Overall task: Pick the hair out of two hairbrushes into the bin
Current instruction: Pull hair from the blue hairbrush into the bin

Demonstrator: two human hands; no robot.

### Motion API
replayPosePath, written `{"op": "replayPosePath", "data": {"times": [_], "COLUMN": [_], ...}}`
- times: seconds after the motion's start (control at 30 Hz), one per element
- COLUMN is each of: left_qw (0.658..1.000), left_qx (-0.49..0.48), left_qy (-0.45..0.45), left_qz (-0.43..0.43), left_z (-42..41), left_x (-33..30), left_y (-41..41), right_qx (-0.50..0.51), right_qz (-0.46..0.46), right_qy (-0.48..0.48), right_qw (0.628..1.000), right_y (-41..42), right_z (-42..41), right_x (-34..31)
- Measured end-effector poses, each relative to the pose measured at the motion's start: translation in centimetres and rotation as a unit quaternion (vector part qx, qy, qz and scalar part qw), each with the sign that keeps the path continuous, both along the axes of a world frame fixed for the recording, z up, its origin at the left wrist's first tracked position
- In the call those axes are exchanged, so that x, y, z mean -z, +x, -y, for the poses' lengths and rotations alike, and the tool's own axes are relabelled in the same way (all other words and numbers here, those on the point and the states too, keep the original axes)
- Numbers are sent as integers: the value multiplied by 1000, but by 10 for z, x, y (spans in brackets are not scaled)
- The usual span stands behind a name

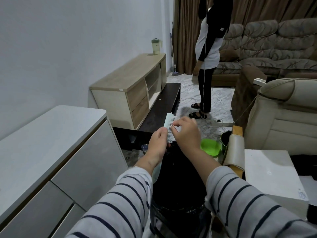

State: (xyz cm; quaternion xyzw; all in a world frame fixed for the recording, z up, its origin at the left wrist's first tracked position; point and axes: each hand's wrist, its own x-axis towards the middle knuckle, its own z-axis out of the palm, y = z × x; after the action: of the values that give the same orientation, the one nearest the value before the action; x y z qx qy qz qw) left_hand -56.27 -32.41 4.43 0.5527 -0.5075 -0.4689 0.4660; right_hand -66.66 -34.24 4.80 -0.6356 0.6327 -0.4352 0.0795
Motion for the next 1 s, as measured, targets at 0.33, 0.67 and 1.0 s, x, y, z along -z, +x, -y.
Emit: {"op": "replayPosePath", "data": {"times": [0.33,0.67,1.0], "left_qw": [998,998,996], "left_qx": [23,0,-28], "left_qy": [17,36,64], "left_qz": [-49,-46,-61], "left_z": [-1,-4,2], "left_x": [-5,2,1], "left_y": [-4,-1,6], "right_qx": [-10,15,101], "right_qz": [566,666,498], "right_qy": [106,179,188], "right_qw": [817,724,841], "right_y": [15,11,-23], "right_z": [-9,1,-3], "right_x": [-7,-2,28]}}
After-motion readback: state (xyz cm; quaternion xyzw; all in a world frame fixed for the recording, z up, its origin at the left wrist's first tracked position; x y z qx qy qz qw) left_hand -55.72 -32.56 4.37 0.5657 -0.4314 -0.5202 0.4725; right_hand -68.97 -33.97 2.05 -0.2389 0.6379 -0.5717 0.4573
